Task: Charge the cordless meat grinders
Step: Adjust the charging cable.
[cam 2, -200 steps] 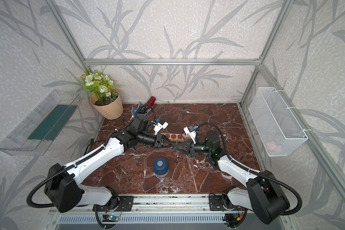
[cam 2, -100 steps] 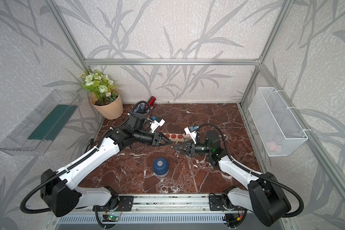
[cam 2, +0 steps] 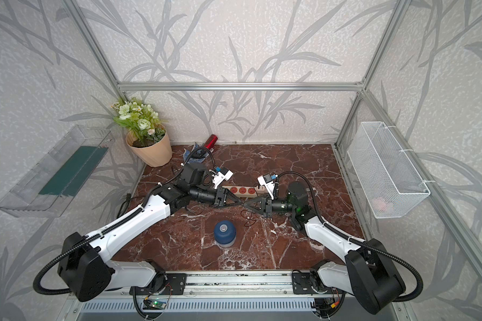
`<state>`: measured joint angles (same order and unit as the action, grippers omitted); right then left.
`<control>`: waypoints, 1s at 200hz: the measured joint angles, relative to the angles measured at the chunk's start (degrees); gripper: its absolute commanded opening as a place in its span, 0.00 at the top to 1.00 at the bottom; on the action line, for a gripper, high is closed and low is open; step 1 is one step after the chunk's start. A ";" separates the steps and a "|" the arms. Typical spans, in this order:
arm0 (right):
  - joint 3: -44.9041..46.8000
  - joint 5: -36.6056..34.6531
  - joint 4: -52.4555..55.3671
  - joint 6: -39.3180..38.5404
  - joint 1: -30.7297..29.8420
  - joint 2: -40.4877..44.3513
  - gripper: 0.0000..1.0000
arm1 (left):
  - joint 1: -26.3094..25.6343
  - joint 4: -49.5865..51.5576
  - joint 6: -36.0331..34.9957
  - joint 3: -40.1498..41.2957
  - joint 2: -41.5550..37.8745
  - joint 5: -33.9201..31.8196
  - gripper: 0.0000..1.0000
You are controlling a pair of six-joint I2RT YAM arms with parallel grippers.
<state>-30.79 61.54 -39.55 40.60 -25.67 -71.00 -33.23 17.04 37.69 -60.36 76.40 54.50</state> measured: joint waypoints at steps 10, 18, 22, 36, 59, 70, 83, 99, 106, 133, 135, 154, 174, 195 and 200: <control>0.00 0.00 -0.74 0.39 0.04 -0.46 1.00 | -0.09 -0.24 0.07 0.00 0.02 0.22 0.71; 0.00 0.02 -1.18 0.59 0.09 -0.68 1.00 | -0.15 -0.55 0.07 0.00 0.13 0.42 0.71; 0.00 0.02 -1.36 0.63 0.09 -0.74 1.00 | -0.17 -0.70 0.07 0.00 0.22 0.48 0.71; 0.00 0.02 -1.70 1.03 0.11 -0.79 1.00 | -0.33 -1.05 0.07 0.00 0.66 0.70 0.72; 0.00 0.02 -2.54 1.40 0.13 -0.79 1.00 | -0.87 -1.27 0.02 0.00 1.16 0.90 0.74; 0.00 0.00 -2.69 1.46 0.13 -0.79 1.00 | -1.05 -1.27 0.04 0.00 1.29 0.96 0.77; 0.00 0.04 -2.80 1.64 0.13 -0.79 1.00 | -1.25 -1.25 -0.02 0.00 1.46 0.90 0.81; 0.00 0.04 -3.08 1.88 0.13 -0.81 1.00 | -1.29 -1.25 -0.20 0.00 1.60 0.94 0.86; 0.00 0.07 -3.26 2.03 0.13 -0.83 1.00 | -1.27 -1.25 -0.20 0.00 1.60 0.90 0.89; 0.02 0.24 -3.93 2.32 0.50 -0.87 1.00 | -1.22 -0.94 -0.70 -0.02 1.60 0.50 0.94; 0.02 0.24 -3.96 2.34 0.50 -0.87 1.00 | -1.22 -0.92 -0.68 -0.02 1.60 0.50 0.94; 0.07 -0.13 -3.98 2.49 0.59 -0.87 1.00 | -1.22 -0.66 -0.92 -0.02 1.60 0.59 0.96; 0.09 -0.02 -4.55 2.91 0.66 -0.87 1.00 | -1.33 -0.72 -1.11 -0.02 1.60 0.11 0.96; 0.09 0.09 -5.46 3.34 0.61 -0.87 1.00 | -1.60 -0.94 -1.05 -0.02 1.60 -0.07 0.82; 0.09 0.13 -5.66 3.39 0.59 -0.87 1.00 | -1.60 -1.09 -0.85 -0.02 1.60 -0.13 0.80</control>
<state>-30.70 61.67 -45.21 43.99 -25.08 -71.88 -34.83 15.94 36.84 -60.38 78.00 54.37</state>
